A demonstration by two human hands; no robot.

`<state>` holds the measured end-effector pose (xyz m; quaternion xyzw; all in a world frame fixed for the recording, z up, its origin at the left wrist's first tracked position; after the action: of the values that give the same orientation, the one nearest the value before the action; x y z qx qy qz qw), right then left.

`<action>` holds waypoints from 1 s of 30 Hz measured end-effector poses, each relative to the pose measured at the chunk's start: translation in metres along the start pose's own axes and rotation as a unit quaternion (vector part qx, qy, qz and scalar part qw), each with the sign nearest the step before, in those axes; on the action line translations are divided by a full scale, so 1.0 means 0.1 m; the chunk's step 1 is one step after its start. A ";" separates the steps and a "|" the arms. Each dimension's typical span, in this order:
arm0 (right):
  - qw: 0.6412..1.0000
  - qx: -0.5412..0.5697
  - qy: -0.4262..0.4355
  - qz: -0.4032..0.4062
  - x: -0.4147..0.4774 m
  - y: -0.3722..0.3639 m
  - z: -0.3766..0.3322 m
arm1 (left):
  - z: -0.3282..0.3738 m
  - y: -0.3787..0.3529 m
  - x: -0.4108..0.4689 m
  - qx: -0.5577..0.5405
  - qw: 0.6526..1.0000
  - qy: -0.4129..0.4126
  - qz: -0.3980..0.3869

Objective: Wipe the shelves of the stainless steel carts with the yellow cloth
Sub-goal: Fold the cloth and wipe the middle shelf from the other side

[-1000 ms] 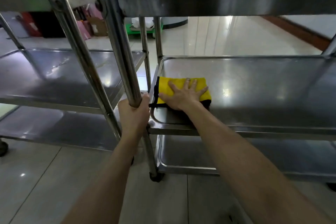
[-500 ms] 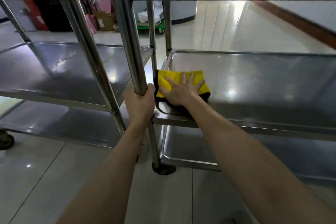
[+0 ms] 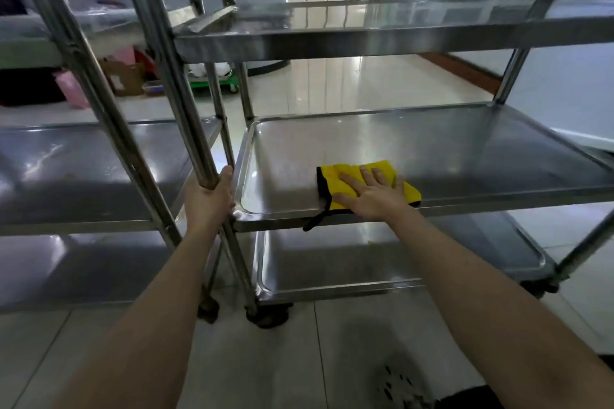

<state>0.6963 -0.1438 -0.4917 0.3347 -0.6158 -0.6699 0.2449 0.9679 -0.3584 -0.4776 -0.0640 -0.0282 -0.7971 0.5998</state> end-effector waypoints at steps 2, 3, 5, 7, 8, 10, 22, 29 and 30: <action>1.000 0.002 -0.022 -0.003 -0.06 0.01 0.20 | 0.03 0.00 -0.01 0.000 1.000 0.000 -0.004; 1.000 0.000 -0.023 -0.006 -0.07 0.02 0.22 | 0.05 -0.02 -0.02 0.005 1.000 0.003 0.003; 1.000 -0.002 -0.023 -0.009 -0.09 0.03 0.17 | 0.08 -0.05 -0.09 0.028 0.999 -0.005 0.036; 1.000 -0.004 -0.026 -0.005 -0.08 0.02 0.11 | 0.06 -0.06 -0.29 0.096 0.987 -0.059 0.118; 1.000 -0.005 -0.026 -0.001 -0.07 0.01 0.09 | 0.02 -0.08 -0.45 0.143 0.968 -0.120 0.169; 1.000 -0.007 -0.023 0.003 -0.05 0.00 0.09 | -0.06 -0.26 -0.83 0.224 0.917 -0.273 0.184; 0.999 -0.002 0.034 0.025 0.03 -0.10 0.18 | -0.18 -1.47 -0.64 0.559 0.789 -0.146 -0.211; 1.000 0.010 0.017 -0.001 0.35 0.00 1.47 | -0.17 -1.48 -0.62 0.581 0.772 -0.130 -0.222; 1.000 0.007 -0.001 -0.003 0.46 0.02 1.68 | -0.18 -1.48 -0.61 0.589 0.765 -0.133 -0.223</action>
<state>0.5398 -0.0671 -0.4937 0.3372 -0.6199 -0.6666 0.2402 0.8411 -0.2615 -0.4989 0.2046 -0.5854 -0.7186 0.3149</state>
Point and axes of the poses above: each hand's wrist, its own x-axis towards the middle knuckle, its own y-axis out of the back of the hand, z = x × y, the point moved 1 cm from there along x, towards the middle knuckle, and after that the axes turned 10 degrees about -x, right-handed, at the moved point
